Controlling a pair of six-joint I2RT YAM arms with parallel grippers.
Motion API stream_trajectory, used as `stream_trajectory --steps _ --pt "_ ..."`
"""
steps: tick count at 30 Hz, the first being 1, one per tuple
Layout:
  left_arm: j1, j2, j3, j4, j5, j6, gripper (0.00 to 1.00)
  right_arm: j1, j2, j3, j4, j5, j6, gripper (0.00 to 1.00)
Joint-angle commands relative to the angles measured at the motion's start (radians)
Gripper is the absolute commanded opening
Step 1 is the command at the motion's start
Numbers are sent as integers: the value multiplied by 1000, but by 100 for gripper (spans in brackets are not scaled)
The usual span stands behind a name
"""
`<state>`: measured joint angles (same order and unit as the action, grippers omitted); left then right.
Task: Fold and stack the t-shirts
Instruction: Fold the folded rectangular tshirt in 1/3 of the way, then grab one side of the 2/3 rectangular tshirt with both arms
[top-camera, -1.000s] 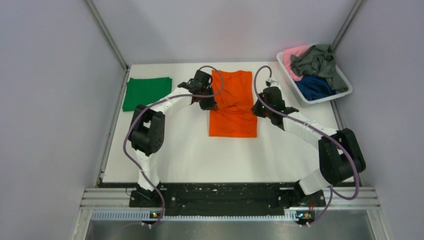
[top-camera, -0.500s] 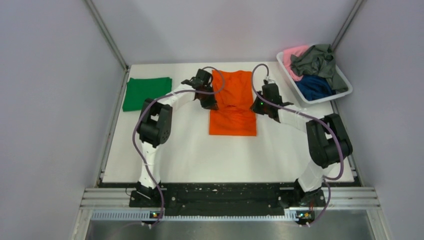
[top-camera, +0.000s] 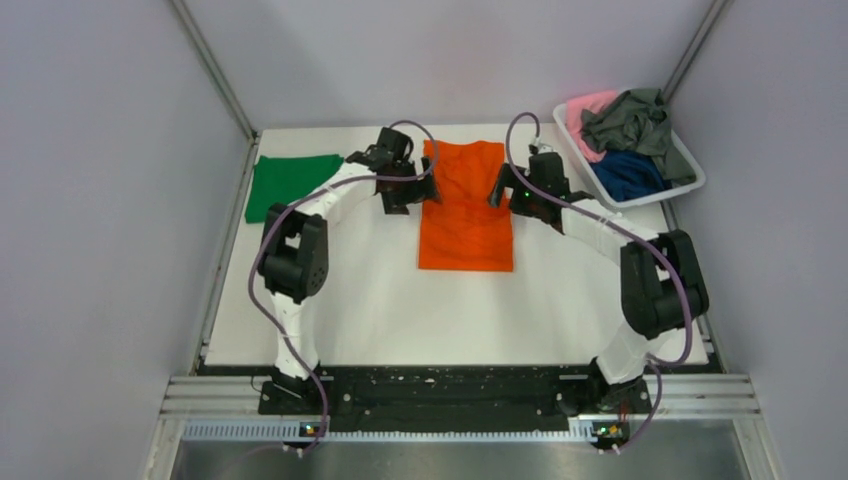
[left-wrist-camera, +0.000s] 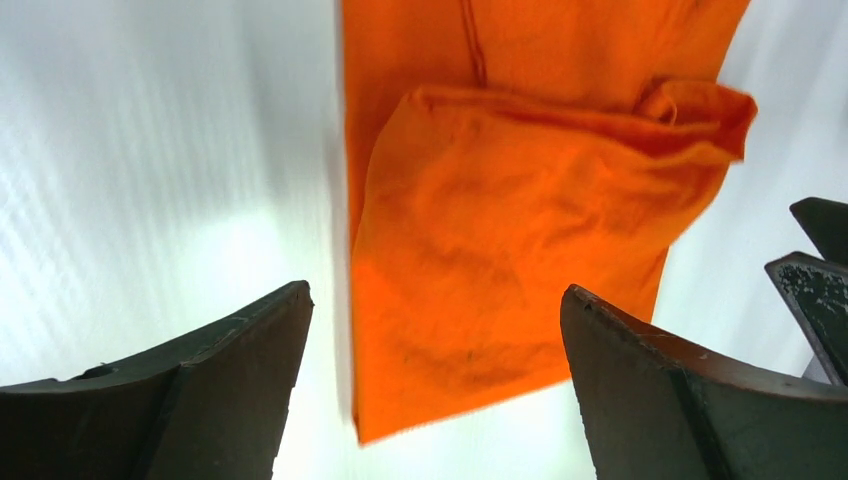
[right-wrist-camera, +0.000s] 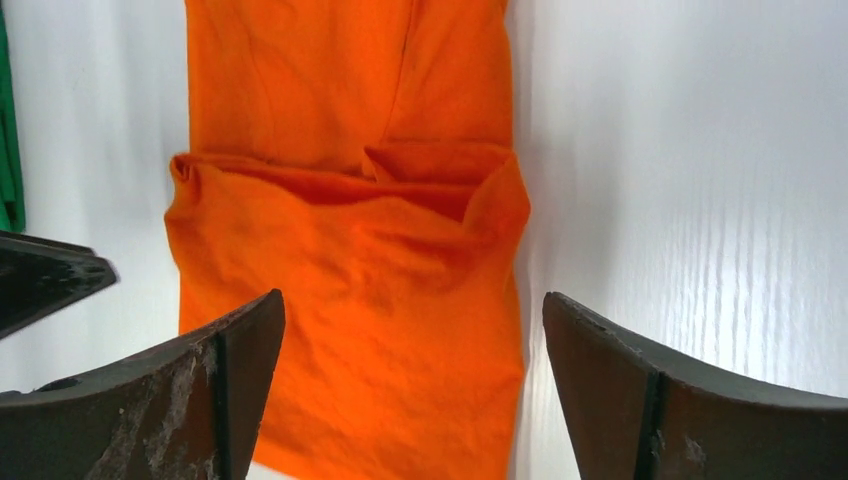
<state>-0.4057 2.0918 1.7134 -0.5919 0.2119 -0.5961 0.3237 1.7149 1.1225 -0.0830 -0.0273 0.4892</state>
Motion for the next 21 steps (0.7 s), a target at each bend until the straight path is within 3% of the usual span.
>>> stream_trajectory --steps 1,7,11,13,15,19,21 --pt "4 -244 -172 46 -19 -13 99 -7 -165 -102 -25 -27 -17 99" --pt "-11 -406 -529 200 77 -99 99 -6 -346 -349 9 -146 32 97" --pt "-37 -412 -631 254 94 -138 99 -6 -395 -456 30 -196 67 94" --pt "-45 -398 -652 274 96 -156 97 -6 -394 -482 29 -178 94 91" --pt "-50 -376 -661 287 86 -172 95 -6 -385 -500 33 -147 124 78" --pt "-51 -319 -657 305 90 -183 77 -6 -357 -516 61 -120 140 69" --pt "-51 -293 -652 309 92 -189 63 -6 -328 -515 68 -127 141 64"
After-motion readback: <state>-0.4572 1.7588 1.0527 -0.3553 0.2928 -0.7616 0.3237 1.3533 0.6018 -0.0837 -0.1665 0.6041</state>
